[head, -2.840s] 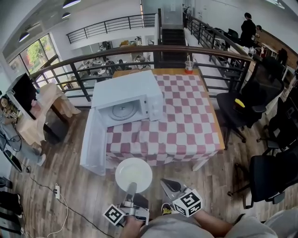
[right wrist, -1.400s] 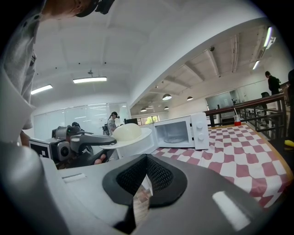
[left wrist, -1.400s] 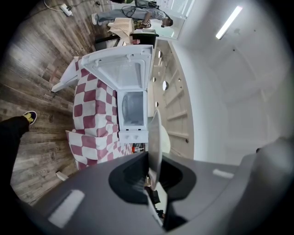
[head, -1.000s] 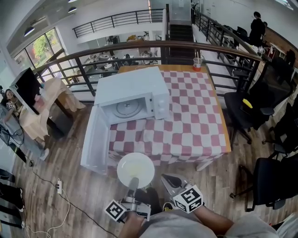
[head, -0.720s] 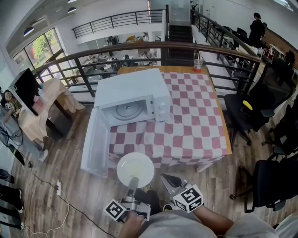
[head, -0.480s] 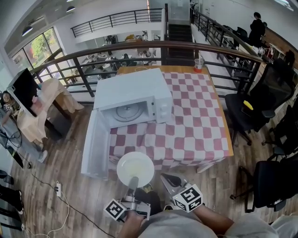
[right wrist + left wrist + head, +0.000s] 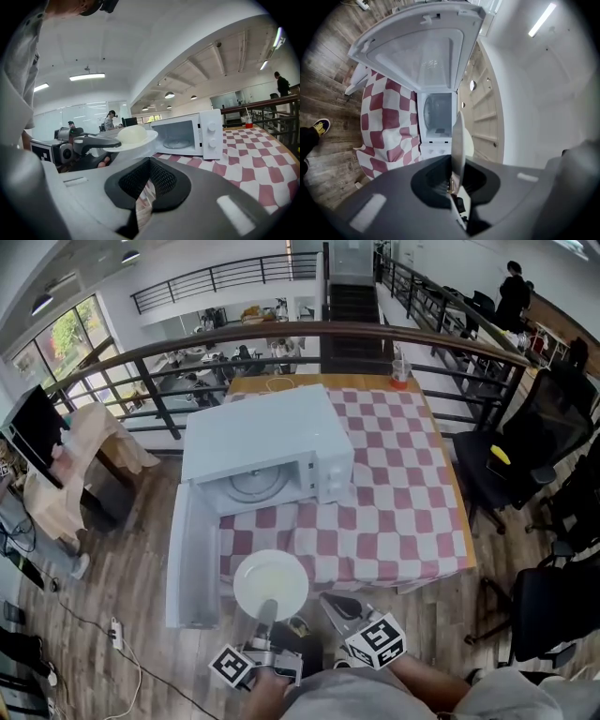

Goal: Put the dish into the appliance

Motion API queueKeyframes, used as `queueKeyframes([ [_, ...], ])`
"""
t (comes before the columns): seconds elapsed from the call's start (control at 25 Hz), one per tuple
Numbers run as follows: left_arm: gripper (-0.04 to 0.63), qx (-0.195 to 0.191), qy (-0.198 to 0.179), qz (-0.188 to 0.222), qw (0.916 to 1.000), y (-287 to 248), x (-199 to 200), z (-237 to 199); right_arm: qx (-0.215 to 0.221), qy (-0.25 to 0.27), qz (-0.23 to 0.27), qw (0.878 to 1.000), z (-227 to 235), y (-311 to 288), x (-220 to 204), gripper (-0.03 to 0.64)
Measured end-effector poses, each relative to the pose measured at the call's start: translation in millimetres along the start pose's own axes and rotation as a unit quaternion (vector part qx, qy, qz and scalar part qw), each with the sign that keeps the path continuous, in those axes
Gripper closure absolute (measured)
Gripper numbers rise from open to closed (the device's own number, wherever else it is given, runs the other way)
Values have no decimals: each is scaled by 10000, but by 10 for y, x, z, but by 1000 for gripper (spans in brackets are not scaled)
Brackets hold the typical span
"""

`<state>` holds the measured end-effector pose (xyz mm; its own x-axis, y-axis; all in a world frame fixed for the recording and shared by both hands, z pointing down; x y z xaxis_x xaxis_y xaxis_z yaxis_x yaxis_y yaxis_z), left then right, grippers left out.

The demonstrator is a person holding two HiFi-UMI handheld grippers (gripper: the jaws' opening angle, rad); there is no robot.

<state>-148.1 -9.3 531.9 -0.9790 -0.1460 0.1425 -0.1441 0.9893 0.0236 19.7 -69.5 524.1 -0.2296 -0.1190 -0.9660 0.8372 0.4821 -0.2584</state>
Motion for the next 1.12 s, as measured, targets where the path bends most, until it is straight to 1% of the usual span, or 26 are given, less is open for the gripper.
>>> queueKeyframes([
  [0.52,566,111,38,-203,9997,-861,543,44,-174,-96,-216,9996,502,-725,169,618],
  [0.88,566,114,60,-312,9994,-1261,940,126,-300,-68,-229,9993,691,-1205,377,618],
  [1.12,566,89,165,-431,9989,-1444,1164,120,-405,-29,-272,9988,748,-1490,472,618],
])
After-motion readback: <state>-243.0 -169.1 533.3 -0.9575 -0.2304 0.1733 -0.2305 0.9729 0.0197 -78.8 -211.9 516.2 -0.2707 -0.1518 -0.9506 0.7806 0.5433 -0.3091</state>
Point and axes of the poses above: the fingertips, and each gripper's own axes: y backward along the fingers, z to its right, x out of its top, the point moved 6 cm from there along y, backward along the fingers, and after that the axes turned 11 degrees about y, right-handed, at the moved point
